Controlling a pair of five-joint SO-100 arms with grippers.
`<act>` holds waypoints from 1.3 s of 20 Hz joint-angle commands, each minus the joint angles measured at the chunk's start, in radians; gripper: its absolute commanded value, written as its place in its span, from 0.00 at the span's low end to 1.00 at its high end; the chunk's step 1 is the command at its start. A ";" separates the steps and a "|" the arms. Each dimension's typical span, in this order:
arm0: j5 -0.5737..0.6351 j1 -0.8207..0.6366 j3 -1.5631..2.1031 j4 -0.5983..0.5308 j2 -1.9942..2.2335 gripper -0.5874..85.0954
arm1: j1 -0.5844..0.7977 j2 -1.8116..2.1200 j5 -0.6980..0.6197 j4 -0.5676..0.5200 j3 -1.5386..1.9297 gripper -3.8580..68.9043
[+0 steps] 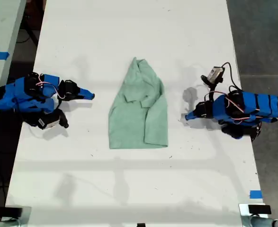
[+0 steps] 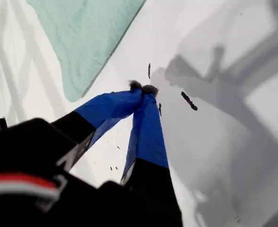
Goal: Fold t shirt
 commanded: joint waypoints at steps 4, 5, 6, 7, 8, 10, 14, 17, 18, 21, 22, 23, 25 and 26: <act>-0.015 0.009 0.008 0.003 0.008 0.01 | 0.011 0.014 0.006 0.011 0.057 0.04; -0.015 0.009 0.008 0.003 0.008 0.01 | 0.012 0.014 0.008 0.011 0.057 0.04; -0.015 0.009 0.008 0.003 0.008 0.01 | 0.014 0.014 0.006 0.012 0.057 0.04; -0.015 0.009 0.008 0.003 0.008 0.01 | 0.014 0.014 0.006 0.012 0.057 0.04; -0.015 0.009 0.008 0.003 0.008 0.01 | 0.014 0.014 0.006 0.012 0.057 0.04; -0.015 0.008 0.008 0.003 0.008 0.01 | 0.014 0.014 0.006 0.012 0.057 0.04; -0.015 0.008 0.008 0.003 0.008 0.01 | 0.015 0.014 0.005 0.012 0.055 0.04; -0.015 0.006 0.008 0.003 0.008 0.01 | 0.017 0.014 0.005 0.014 0.055 0.04; -0.015 0.006 0.008 0.003 0.008 0.01 | 0.017 0.014 0.005 0.014 0.055 0.04; -0.015 0.006 0.008 0.003 0.008 0.01 | 0.018 0.014 0.003 0.014 0.055 0.04; -0.015 0.006 0.008 0.003 0.008 0.01 | 0.020 0.014 0.002 0.014 0.055 0.04; -0.015 0.005 0.008 0.003 0.008 0.01 | 0.021 0.014 0.000 0.014 0.055 0.04; -0.015 0.005 0.008 0.003 0.008 0.01 | 0.021 0.014 -0.002 0.014 0.057 0.04; -0.015 0.005 0.008 0.003 0.008 0.01 | 0.021 0.014 -0.002 0.014 0.057 0.04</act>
